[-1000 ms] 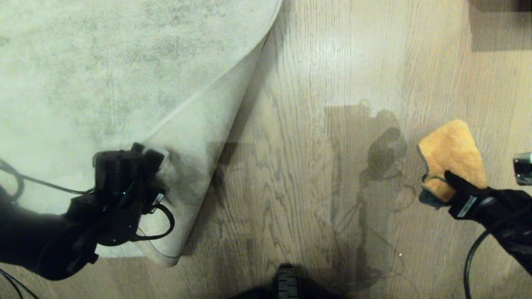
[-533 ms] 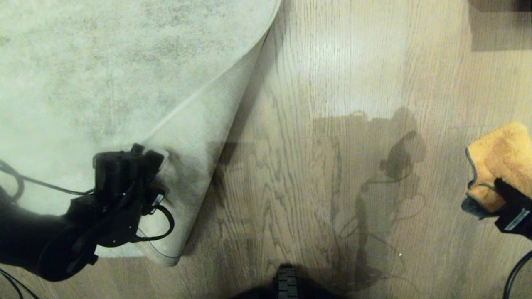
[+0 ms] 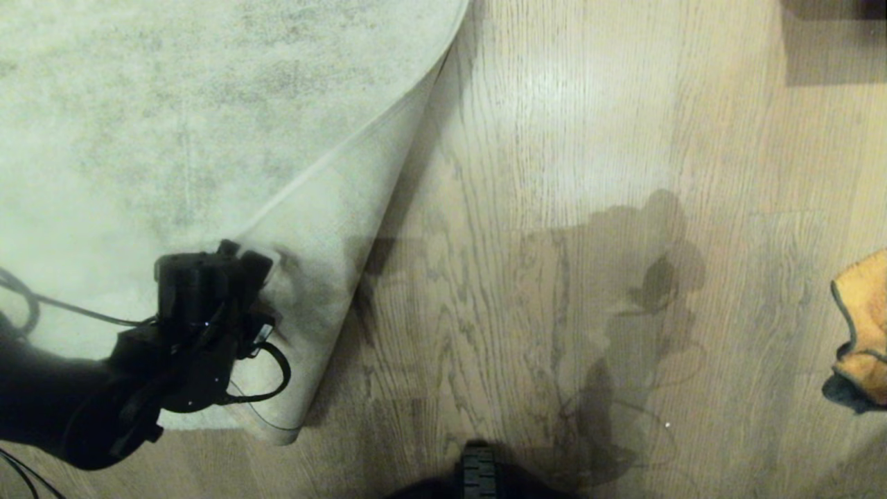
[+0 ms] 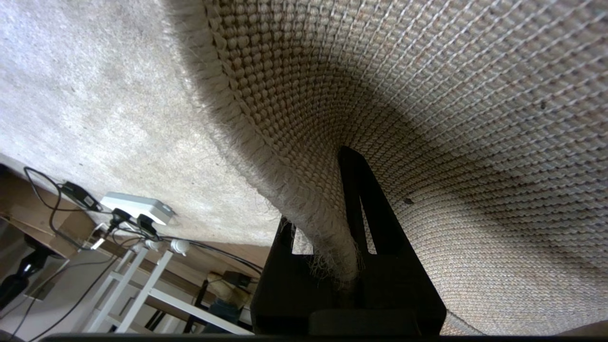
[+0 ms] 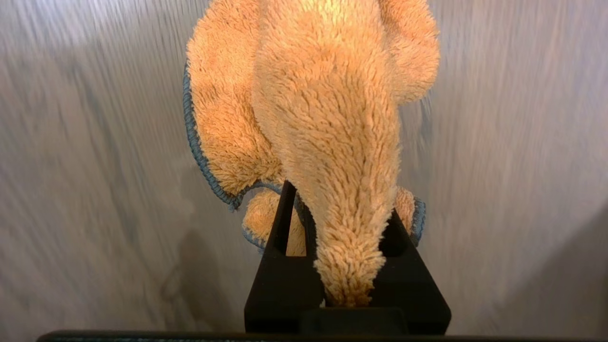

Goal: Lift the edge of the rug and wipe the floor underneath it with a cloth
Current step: Lay down the carpet

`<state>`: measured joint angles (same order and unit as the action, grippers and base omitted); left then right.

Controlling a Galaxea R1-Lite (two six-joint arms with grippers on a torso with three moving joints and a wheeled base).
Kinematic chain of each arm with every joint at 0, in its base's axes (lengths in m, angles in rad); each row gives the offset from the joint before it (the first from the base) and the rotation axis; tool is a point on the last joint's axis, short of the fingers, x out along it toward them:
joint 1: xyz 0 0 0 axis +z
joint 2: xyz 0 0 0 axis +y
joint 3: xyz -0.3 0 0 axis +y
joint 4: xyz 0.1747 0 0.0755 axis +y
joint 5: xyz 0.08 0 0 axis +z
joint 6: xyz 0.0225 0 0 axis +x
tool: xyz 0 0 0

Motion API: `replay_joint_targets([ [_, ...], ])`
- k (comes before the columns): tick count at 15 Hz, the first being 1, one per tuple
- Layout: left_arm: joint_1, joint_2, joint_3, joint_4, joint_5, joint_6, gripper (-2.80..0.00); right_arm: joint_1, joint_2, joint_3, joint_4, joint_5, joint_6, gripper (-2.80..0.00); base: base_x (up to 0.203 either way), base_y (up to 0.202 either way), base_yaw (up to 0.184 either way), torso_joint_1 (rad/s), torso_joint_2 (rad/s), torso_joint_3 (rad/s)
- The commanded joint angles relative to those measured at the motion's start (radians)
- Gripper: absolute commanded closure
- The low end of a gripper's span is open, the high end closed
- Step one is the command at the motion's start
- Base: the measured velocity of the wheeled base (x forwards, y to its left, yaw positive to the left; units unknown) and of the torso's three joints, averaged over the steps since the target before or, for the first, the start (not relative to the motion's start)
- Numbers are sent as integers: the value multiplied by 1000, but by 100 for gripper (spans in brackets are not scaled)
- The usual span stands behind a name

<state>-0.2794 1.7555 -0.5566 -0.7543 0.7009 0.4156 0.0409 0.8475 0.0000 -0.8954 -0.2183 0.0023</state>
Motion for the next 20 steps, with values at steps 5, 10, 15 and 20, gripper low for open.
replay_joint_targets([
  [5,0,4,0,-5,3,-1,0,2,-399,0,420,0,-17,0,0,0,0,0,0,0],
  [10,0,4,0,-7,3,-3,0,5,-597,0,711,23,-27,0,0,0,0,0,0,0],
  [15,0,-14,-3,-7,3,-3,0,-6,-625,0,852,171,-36,0,0,0,0,0,0,0],
  [20,0,-52,-4,-5,3,-3,0,-16,-653,0,886,215,-27,0,0,0,0,0,0,0],
])
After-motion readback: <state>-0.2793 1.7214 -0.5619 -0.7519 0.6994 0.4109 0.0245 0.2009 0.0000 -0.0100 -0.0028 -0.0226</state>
